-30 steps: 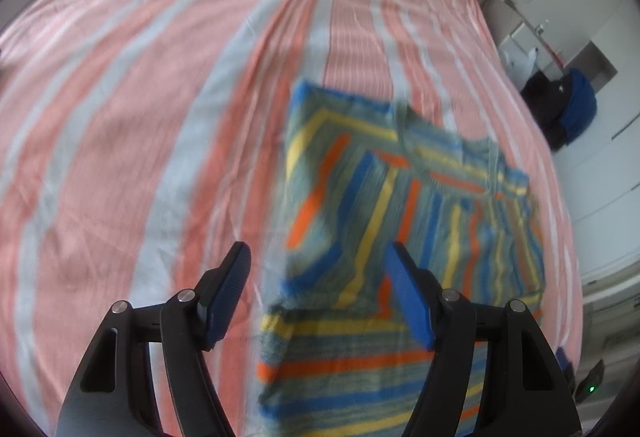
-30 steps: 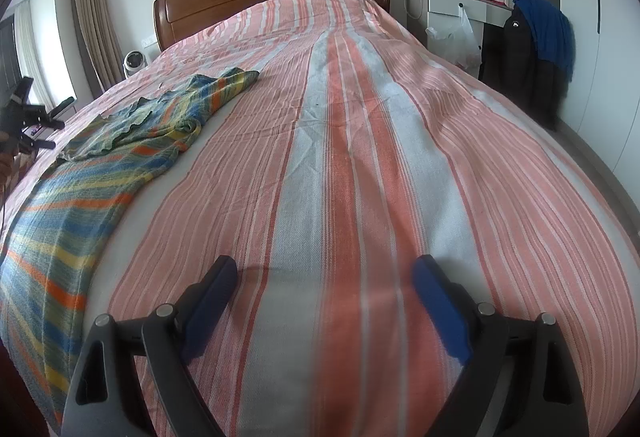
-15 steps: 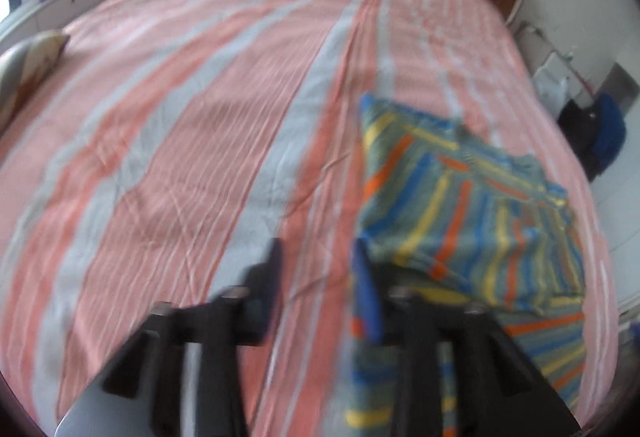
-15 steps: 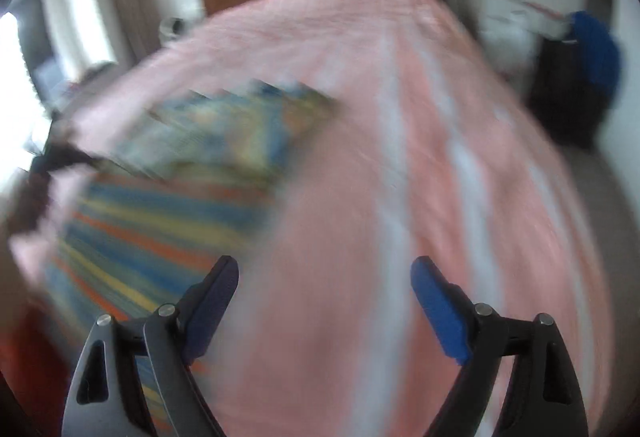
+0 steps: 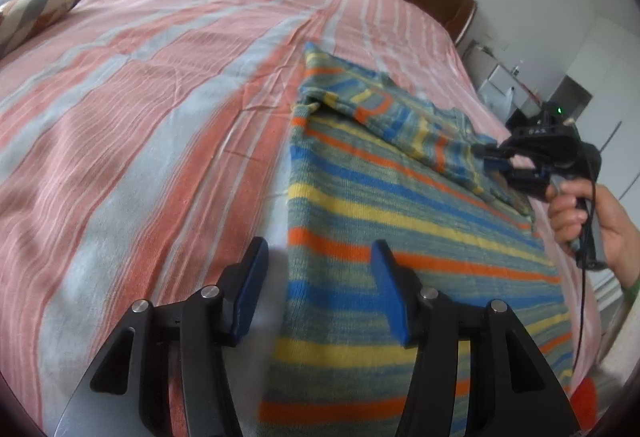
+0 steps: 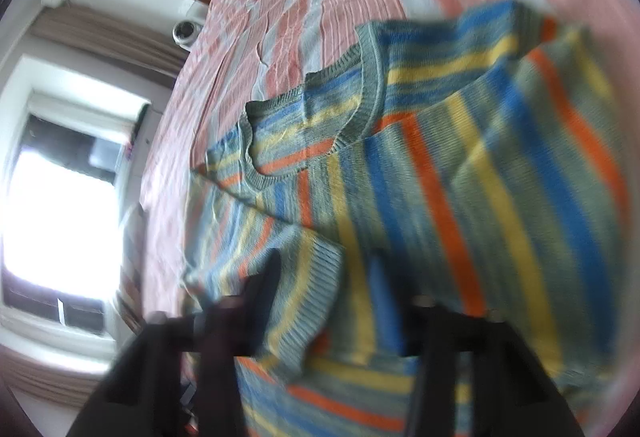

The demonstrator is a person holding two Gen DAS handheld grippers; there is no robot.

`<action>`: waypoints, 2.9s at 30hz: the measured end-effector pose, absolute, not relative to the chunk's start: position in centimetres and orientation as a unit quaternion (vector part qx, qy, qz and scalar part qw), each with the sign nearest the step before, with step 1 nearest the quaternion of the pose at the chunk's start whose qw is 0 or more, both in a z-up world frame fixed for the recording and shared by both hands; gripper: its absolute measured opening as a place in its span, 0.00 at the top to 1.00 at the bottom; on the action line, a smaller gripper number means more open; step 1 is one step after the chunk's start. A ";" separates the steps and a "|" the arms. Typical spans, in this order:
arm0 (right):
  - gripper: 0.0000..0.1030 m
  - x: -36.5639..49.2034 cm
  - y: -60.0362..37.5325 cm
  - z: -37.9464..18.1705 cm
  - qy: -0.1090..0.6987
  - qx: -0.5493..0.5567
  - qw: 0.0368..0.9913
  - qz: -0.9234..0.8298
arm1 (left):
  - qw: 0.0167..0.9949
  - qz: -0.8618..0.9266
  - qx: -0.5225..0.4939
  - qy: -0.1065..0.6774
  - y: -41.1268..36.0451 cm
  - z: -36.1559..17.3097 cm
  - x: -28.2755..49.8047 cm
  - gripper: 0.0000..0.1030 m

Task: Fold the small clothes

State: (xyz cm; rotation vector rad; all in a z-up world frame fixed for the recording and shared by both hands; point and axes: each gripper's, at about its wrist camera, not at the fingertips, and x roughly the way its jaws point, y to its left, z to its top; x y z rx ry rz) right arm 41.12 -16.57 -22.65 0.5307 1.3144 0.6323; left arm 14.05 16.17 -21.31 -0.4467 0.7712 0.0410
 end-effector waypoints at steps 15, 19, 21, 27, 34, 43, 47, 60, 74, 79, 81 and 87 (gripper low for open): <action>0.85 38.1 -15.9 -17.0 0.487 0.095 0.819 0.288 | 0.913 0.003 -0.198 0.357 15.3 -21.6 13.9 0.30; 0.64 35.7 -12.5 -16.9 0.496 0.040 0.786 0.366 | 0.915 0.006 -0.187 0.358 14.9 -21.7 13.9 0.28; 0.59 35.1 -11.0 -19.5 0.533 -0.005 0.768 0.355 | 0.915 0.003 -0.183 0.359 14.8 -21.7 13.9 0.26; 0.51 31.8 -13.7 -16.3 0.483 0.006 0.806 0.342 | 0.915 0.003 -0.188 0.358 14.9 -21.0 13.3 0.19; 0.20 23.9 -24.0 -12.2 0.373 -0.065 0.891 0.250 | 0.905 0.052 -0.223 0.359 15.3 -17.7 9.3 0.08; 0.08 17.9 -39.7 -19.3 0.397 -0.045 0.916 0.021 | 0.905 0.161 -0.117 0.375 16.6 -20.1 9.4 0.06; 0.01 17.6 -42.4 -22.1 0.387 0.019 0.922 0.019 | 0.901 0.168 -0.115 0.384 16.5 -22.0 10.2 0.01; 0.01 17.4 -42.2 -22.8 0.375 0.019 0.927 0.026 | 0.907 0.185 -0.099 0.366 15.8 -22.7 10.2 0.00; 0.00 17.2 -42.3 -22.9 0.374 0.018 0.927 0.026 | 0.906 0.186 -0.098 0.366 15.7 -22.7 10.2 0.00; 0.00 17.2 -42.3 -22.9 0.374 0.018 0.927 0.026 | 0.907 0.186 -0.098 0.366 15.7 -22.7 10.2 0.00; 0.00 17.2 -42.3 -22.9 0.374 0.018 0.927 0.026 | 0.907 0.186 -0.098 0.366 15.7 -22.7 10.2 0.00; 0.00 17.2 -42.3 -22.9 0.374 0.018 0.927 0.025 | 0.907 0.186 -0.097 0.366 15.6 -22.7 10.2 0.00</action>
